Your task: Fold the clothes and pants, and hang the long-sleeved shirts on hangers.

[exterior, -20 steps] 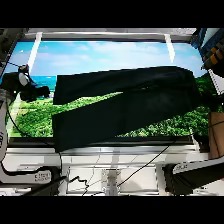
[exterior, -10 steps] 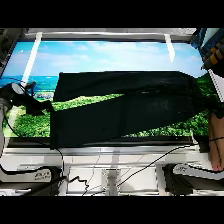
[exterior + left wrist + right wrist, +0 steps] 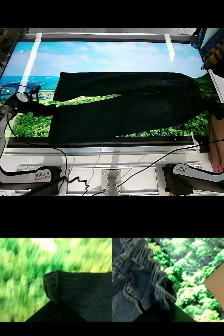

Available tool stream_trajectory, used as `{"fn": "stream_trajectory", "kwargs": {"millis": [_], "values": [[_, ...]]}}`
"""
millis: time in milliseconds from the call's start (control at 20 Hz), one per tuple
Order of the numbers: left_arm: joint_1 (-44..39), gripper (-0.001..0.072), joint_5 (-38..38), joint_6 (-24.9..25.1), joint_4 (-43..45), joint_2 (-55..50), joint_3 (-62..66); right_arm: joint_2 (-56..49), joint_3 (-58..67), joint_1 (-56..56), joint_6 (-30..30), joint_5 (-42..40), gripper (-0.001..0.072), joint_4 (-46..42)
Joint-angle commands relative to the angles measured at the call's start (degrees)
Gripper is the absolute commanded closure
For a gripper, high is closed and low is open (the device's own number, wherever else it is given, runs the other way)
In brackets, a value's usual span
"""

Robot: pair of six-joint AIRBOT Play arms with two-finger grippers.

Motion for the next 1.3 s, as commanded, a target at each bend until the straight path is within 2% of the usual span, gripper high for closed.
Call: {"fn": "stream_trajectory", "kwargs": {"millis": [0,150,300,400,650,900,950,1000,1050,1100,1150,1200,1250], "values": [[-0.44,0.0684,13.11,0.72,-5.33,-0.04,-0.35,0.92,-0.02,0.0,-1.9,2.67,0.0641,-0.2],[-0.92,0.0684,21.14,0.7,-6.58,-0.07,-0.37,3.56,-0.02,-0.04,-1.84,5.38,0.0641,-4.59],[-1.09,0.0684,24.83,0.68,-6.56,-0.04,-0.35,5.11,-1.6,-0.04,-1.86,13.44,0.064,-11.1],[-1.09,0.0684,26.12,0.48,-6.58,-0.04,-0.35,6.38,-5.16,-0.04,-1.84,15.52,0.0641,-14.01],[-2.03,0.0684,31.21,0.31,-10.84,-0.04,0.2,12.98,-16.11,-0.04,-0.55,8.57,0.0641,-17.09],[-4.81,0.0675,37.97,0.31,-10.82,-0.22,1.03,13.66,-16.26,-0.04,-0.52,5.44,0.064,-16.96],[-4.81,0.06,38.07,0.31,-10.84,-0.2,1.03,13.68,-16.26,-0.04,-0.52,5.31,0.064,-16.96],[-4.72,0.0379,37.57,0.28,-10.84,0.0,1.03,13.68,-16.24,-0.04,-0.52,5.27,0.064,-16.92],[-4.55,0.0065,36.2,0.28,-10.84,0.63,1.03,13.68,-16.26,-0.04,-0.52,5.35,0.0638,-16.74],[-4.33,0.0001,34.56,0.31,-10.82,1.73,1.05,13.68,-16.22,-0.04,-0.55,5.42,0.056,-16.57],[-4.07,-0.0002,32.35,0.31,-10.8,3.41,1.05,13.68,-15.82,-0.04,-0.57,6.05,0.0394,-16.59],[-3.52,0.0,29.86,0.31,-10.8,5.64,1.05,13.7,-14.86,-0.04,-0.57,7.06,0.0321,-16.61],[-2.8,0.0001,27.69,0.31,-10.8,8.17,1.05,13.77,-13.09,-0.04,-0.57,9.29,0.0321,-16.59]]}}
